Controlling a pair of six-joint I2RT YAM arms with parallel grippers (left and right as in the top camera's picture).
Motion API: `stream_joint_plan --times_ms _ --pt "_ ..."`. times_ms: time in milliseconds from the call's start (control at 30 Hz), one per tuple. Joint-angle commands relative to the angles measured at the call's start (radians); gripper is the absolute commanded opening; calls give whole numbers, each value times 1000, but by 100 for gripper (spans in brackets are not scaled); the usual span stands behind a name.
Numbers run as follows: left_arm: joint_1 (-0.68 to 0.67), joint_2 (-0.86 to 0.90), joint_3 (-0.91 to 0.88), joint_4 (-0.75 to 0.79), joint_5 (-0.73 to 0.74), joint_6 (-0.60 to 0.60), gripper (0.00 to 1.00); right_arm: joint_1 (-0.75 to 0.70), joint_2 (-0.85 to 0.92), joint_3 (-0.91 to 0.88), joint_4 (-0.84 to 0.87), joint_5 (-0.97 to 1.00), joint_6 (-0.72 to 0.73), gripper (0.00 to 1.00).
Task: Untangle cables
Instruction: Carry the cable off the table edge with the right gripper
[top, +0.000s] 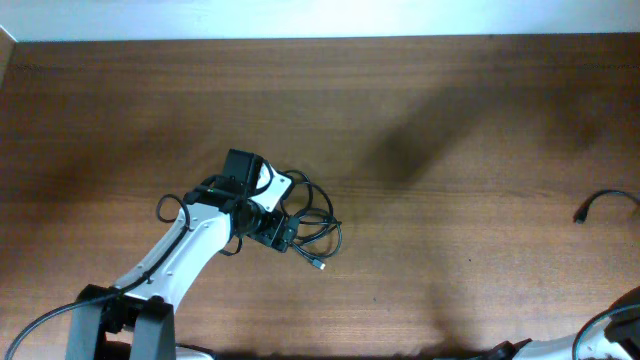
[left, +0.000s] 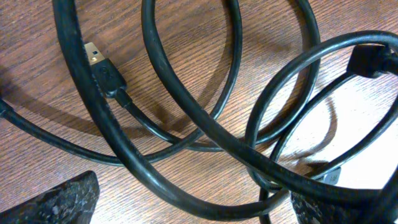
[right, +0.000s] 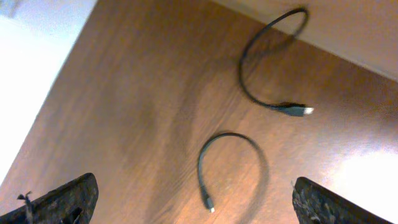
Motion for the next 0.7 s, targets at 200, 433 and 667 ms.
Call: stream_joint_plan --times_ms 200,433,667 --pt "2 7 -10 4 8 -13 99 -2 1 2 -12 -179 -5 99" --pt "2 7 -10 12 9 -13 99 2 1 2 -78 -338 -43 99" --pt "2 7 -10 16 16 -13 99 143 1 2 -228 -355 -224 99"
